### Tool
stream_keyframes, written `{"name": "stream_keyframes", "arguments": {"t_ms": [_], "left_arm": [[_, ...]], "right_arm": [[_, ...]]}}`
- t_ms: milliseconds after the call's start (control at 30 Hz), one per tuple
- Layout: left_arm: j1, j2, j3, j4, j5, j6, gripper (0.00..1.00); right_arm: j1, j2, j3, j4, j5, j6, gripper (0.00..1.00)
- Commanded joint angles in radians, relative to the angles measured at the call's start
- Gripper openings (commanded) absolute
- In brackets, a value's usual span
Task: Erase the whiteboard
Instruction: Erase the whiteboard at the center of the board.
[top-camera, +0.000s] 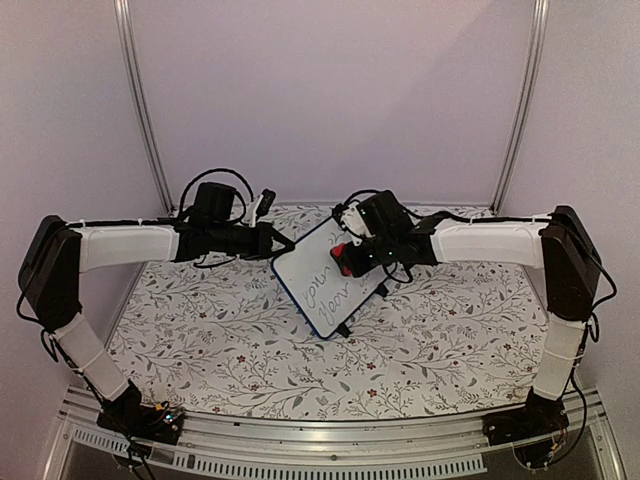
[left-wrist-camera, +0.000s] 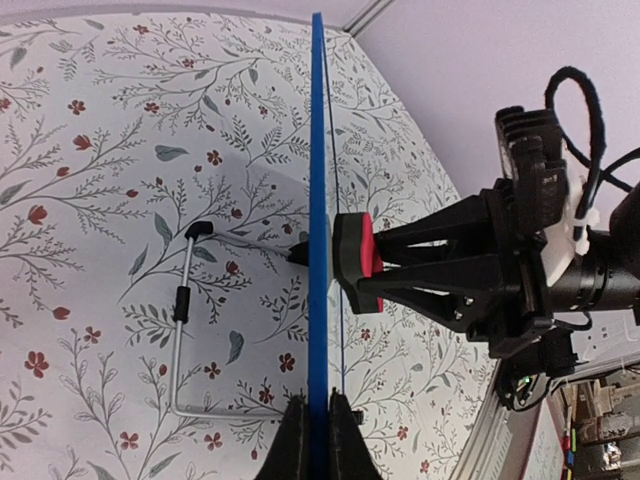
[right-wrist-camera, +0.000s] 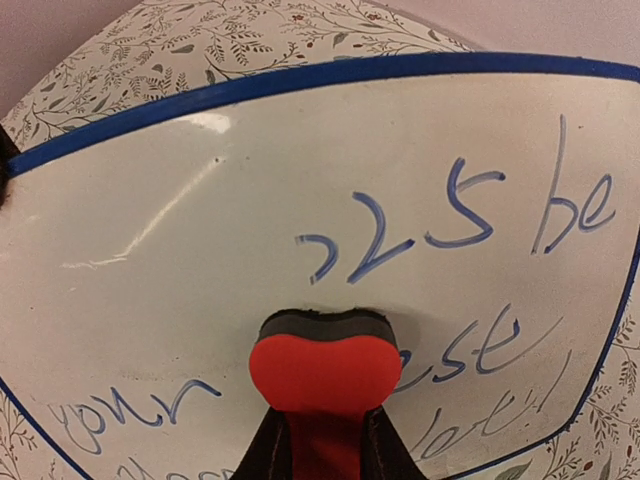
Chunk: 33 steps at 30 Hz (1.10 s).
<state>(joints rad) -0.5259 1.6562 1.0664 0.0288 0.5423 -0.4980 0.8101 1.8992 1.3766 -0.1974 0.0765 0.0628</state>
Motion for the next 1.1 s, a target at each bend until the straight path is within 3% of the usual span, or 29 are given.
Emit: {"name": "stream_keyframes", "arguments": {"t_ms": [0,233,433,867,1067], "left_arm": [[-0.006,-0.020,0.000,0.020,0.036,0.003,0.00],[-0.008,-0.021,0.001,0.022,0.042,0.001,0.00],[-0.007,-0.023,0.000,0.023,0.042,0.001,0.00],[-0.006,-0.027,0.000,0.023,0.042,0.001,0.00],[-0.007,-0.028,-0.001,0.024,0.041,0.002,0.00]], "right_arm": [[-0.016,0.056,0.080,-0.056,0.005,-0.005,0.05],[-0.026,0.111,0.212,-0.090,0.002,-0.018,0.05],[-0.026,0.114,0.228,-0.092,0.002,-0.021,0.05],[-0.029,0.050,-0.025,-0.016,-0.010,-0.001,0.05],[-0.032,0.041,-0.008,-0.013,-0.010,0.003,0.05]]}}
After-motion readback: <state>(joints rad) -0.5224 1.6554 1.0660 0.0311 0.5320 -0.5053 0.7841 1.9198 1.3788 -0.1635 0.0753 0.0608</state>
